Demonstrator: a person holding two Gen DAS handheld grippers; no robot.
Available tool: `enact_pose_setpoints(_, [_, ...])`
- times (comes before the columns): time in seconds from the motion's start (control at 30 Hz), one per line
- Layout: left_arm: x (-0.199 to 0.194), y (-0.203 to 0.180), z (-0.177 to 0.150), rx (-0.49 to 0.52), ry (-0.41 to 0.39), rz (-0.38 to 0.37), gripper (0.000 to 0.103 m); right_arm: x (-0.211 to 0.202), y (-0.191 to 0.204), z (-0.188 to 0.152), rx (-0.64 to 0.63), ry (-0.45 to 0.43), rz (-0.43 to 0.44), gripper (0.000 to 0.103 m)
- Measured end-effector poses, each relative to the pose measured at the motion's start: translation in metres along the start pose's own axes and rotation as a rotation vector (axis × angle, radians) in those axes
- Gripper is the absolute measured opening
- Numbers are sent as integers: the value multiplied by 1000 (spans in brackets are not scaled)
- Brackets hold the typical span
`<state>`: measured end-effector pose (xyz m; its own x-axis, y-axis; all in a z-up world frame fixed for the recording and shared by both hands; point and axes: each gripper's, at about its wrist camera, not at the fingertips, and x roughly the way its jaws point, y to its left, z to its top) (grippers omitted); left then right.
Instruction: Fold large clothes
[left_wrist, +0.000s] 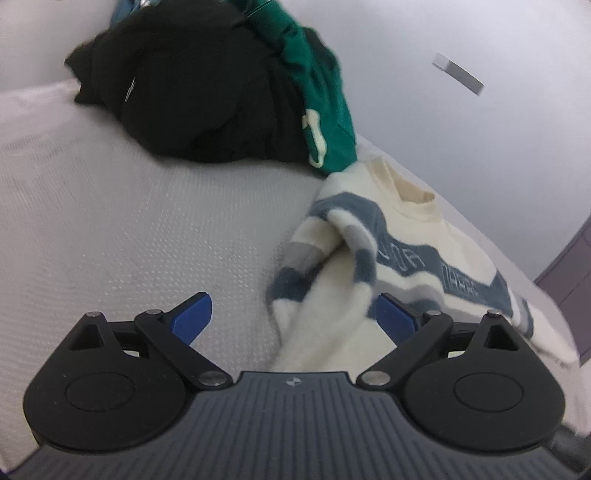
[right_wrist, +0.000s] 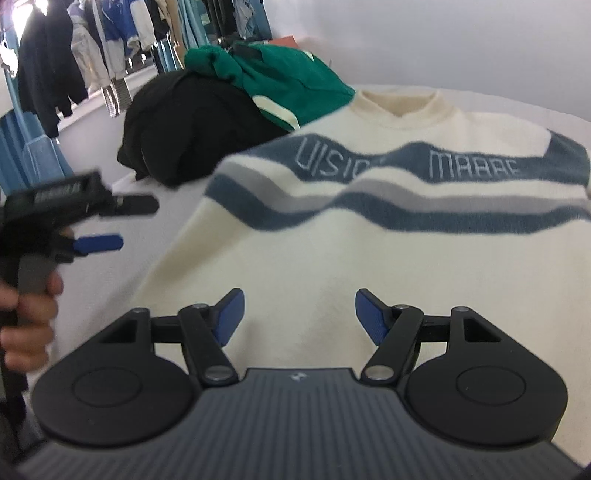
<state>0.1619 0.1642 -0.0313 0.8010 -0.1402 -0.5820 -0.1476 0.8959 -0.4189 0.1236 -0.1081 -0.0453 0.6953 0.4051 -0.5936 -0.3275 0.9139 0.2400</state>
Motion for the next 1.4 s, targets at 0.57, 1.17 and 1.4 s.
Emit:
enact_pose_setpoints(0.57, [76, 16, 16, -204, 23, -170, 93, 14, -14, -5, 72, 53, 16, 69])
enact_pose_setpoints(1.17, [81, -24, 24, -71, 44, -430, 9, 17, -18, -1, 37, -24, 2, 69])
enact_pose_setpoints(1.4, [70, -81, 4, 122, 47, -633, 3, 4, -48, 16, 128, -107, -63, 69])
